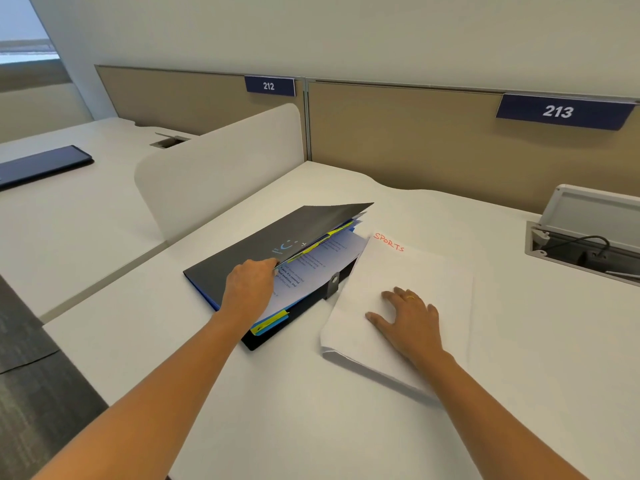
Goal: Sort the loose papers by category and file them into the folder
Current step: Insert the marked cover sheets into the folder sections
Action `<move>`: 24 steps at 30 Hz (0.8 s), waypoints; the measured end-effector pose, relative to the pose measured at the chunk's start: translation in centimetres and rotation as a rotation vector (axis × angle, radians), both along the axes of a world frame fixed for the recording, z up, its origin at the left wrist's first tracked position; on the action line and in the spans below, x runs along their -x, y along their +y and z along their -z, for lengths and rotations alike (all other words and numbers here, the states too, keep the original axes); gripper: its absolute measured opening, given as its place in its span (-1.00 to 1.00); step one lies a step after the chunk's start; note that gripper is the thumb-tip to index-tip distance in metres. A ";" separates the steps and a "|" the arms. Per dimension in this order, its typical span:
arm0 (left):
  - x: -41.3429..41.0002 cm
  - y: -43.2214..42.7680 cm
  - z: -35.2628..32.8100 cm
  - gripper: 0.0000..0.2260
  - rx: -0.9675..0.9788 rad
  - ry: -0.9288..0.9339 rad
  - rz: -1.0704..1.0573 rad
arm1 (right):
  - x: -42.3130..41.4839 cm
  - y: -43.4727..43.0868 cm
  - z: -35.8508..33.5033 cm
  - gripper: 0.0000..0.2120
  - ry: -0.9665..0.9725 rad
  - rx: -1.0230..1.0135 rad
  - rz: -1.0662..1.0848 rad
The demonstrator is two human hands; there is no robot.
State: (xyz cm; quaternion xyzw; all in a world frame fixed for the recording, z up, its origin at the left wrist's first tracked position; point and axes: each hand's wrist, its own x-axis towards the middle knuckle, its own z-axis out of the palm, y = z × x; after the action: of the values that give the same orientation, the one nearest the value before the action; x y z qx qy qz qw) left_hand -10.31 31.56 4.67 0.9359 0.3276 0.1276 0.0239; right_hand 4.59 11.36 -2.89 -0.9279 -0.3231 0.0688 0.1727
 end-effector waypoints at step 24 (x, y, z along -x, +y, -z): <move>0.0 -0.4 1.2 -0.73 0.095 -0.080 0.025 | -0.7 -4.6 -3.3 -0.15 0.261 -0.082 0.719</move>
State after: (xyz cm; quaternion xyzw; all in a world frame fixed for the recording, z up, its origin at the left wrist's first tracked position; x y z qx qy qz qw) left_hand -10.27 31.17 3.44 0.9318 0.3205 0.1492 0.0830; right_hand 5.31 6.78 0.46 -0.9578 0.0452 0.1081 0.2626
